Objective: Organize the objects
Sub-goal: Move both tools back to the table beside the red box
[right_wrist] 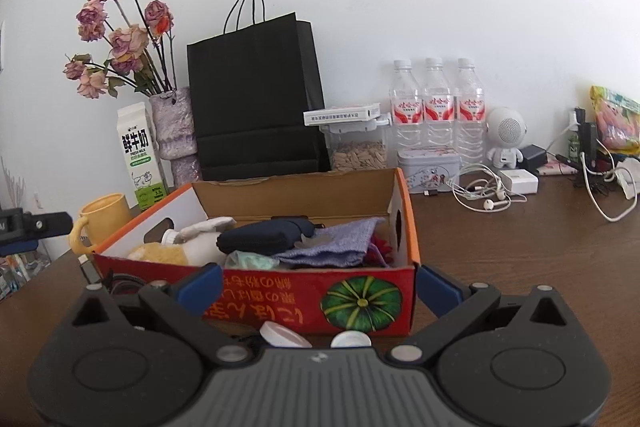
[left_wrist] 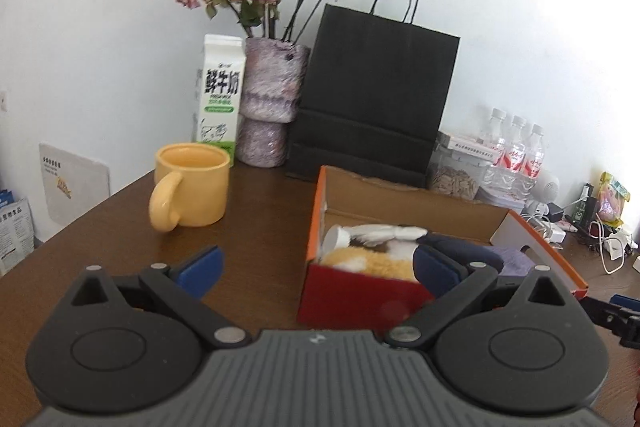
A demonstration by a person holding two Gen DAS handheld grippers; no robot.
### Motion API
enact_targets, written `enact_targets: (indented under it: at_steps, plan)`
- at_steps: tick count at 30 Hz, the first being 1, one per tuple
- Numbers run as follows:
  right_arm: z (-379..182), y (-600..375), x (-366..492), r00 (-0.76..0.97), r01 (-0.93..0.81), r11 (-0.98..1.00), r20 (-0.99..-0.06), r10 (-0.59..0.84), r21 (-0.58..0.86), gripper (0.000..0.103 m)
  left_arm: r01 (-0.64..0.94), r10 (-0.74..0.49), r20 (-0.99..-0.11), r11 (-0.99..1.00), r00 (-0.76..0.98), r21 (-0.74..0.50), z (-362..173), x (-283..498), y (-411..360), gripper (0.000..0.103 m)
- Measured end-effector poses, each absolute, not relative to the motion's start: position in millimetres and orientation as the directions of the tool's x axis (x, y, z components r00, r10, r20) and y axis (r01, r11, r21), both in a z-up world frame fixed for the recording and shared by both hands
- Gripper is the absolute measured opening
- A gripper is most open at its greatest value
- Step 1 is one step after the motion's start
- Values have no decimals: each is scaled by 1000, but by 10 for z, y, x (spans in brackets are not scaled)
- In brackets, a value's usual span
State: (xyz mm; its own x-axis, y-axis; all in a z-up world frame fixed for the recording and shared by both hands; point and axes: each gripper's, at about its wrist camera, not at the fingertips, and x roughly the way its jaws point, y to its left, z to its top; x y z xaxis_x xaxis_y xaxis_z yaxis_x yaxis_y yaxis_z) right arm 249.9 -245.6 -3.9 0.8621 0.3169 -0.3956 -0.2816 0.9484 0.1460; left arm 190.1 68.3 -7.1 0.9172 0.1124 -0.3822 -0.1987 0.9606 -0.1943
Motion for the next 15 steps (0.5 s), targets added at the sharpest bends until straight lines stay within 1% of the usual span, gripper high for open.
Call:
enact_targets:
  at_steps: [3, 8, 15]
  plan:
    - [-118, -2507, 2326, 868, -248, 962, -413, 275, 118, 103, -209, 107, -437, 959, 893, -193, -218, 1751, 792, 103]
    - [-276, -2583, 2052, 873, -186, 981, -448, 194, 61, 103, -226, 103, -484, 953, 869, -202, -399, 1535, 937, 103]
    - [-379, -2732, 2077, 859, -100, 993, -498, 118, 64, 103, -239, 114, -521, 954, 846, -181, -480, 1519, 958, 103]
